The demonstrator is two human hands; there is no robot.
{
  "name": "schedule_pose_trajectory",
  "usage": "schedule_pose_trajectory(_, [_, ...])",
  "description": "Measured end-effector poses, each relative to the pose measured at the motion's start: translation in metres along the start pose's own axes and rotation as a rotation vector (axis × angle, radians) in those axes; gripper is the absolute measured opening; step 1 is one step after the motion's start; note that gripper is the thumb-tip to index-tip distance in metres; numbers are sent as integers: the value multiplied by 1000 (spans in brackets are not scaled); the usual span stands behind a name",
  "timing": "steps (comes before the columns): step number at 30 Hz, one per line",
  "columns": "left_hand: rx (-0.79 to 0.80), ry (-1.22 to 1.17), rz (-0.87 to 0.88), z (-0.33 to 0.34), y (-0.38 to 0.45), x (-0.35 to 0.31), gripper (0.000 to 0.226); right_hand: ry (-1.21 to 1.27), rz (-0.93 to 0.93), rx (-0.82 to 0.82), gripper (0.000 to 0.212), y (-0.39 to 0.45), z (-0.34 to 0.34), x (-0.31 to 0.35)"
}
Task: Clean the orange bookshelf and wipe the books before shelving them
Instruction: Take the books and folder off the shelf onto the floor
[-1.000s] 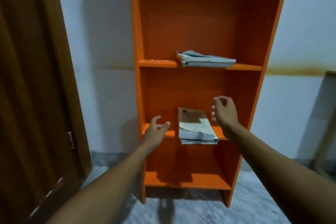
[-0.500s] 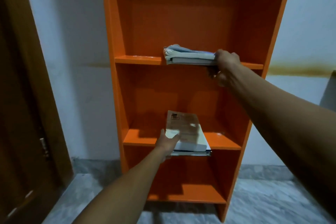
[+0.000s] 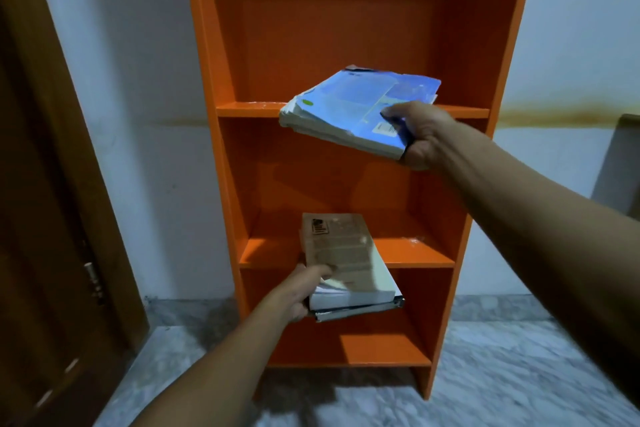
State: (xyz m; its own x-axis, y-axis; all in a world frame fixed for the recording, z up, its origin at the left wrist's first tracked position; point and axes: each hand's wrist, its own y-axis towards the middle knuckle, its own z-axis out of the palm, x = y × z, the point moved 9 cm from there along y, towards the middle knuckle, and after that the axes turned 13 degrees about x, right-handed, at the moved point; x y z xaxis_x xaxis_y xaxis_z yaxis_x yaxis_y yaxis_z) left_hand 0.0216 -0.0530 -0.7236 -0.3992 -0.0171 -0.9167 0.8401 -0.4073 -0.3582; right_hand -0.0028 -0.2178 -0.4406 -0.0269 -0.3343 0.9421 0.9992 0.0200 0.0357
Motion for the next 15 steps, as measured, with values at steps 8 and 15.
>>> schedule_pose_trajectory(8, [-83,25,133,2,-29,26,17,-83,-185,-76,22,-39,-20,-28])
schedule_pose_trajectory(15, [-45,43,274,-20,-71,78,32,-32,-202,-62,33,-103,-50,-85])
